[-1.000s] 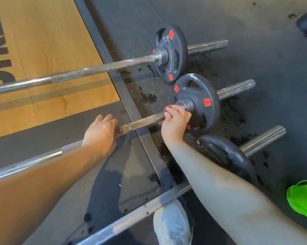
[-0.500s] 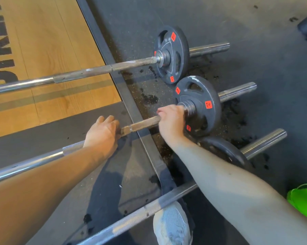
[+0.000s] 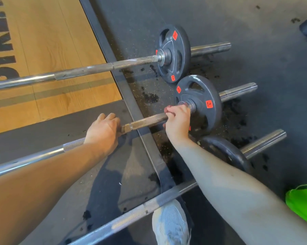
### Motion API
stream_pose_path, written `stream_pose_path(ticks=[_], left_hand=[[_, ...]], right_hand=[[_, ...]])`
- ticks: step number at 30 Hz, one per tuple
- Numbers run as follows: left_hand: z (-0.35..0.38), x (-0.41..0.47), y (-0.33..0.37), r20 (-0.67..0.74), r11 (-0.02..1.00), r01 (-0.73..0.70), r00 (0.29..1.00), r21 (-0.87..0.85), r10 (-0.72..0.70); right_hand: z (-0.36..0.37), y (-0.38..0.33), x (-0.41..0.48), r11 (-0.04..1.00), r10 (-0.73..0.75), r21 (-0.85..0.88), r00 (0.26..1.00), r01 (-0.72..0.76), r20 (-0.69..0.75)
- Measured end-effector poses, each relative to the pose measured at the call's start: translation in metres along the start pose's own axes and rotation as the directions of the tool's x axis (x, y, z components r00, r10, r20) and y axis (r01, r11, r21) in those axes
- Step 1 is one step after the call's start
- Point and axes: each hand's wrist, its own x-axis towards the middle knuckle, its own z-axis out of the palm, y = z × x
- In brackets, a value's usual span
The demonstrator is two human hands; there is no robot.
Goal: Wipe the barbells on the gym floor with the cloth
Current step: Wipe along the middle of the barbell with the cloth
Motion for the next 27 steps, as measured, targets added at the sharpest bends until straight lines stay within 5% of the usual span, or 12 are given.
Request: stream_pose_path(ticks=[3, 7, 9, 12, 15, 18, 22, 27], left_hand=[[-0.002, 0.001, 0.001, 0.011, 1.000, 0.003, 1.000, 0.020, -0.003], [-0.005, -0.001, 0.001, 0.033, 1.000, 0.006, 0.999, -0.009, -0.005], [-0.010, -0.002, 0.004, 0.072, 1.000, 0.011, 0.997, -0.022, -0.010], [-0.012, -0.005, 0.006, 0.086, 1.000, 0.023, 0.996, -0.018, -0.021], [-0.009, -0.004, 0.005, 0.045, 0.999, 0.023, 0.999, -0.026, -0.022], [-0.004, -0.003, 0.003, -0.007, 1.000, 0.019, 1.000, -0.023, -0.019], [-0.002, -0.001, 0.002, -0.023, 1.000, 0.009, 1.000, 0.005, -0.009], [0.000, -0.001, 0.002, -0.044, 1.000, 0.018, 0.999, -0.007, -0.019]], right_hand=[[0.028, -0.030, -0.044, 0.989, -0.140, 0.052, 0.990, 0.140, -0.003], [0.029, -0.046, -0.059, 0.956, -0.284, 0.148, 0.931, 0.255, 0.230], [0.017, -0.030, -0.044, 0.937, -0.343, 0.127, 0.927, 0.326, 0.151], [0.002, 0.008, -0.015, 0.989, -0.134, 0.054, 0.990, 0.137, -0.053], [0.011, 0.017, -0.007, 0.996, 0.083, 0.036, 0.991, -0.080, -0.107], [0.032, -0.021, -0.040, 0.995, 0.012, 0.101, 0.993, 0.000, -0.119], [0.040, -0.044, -0.074, 0.986, -0.077, 0.151, 0.996, 0.071, 0.035], [0.018, 0.005, -0.037, 0.970, 0.171, 0.189, 0.980, -0.150, -0.098]])
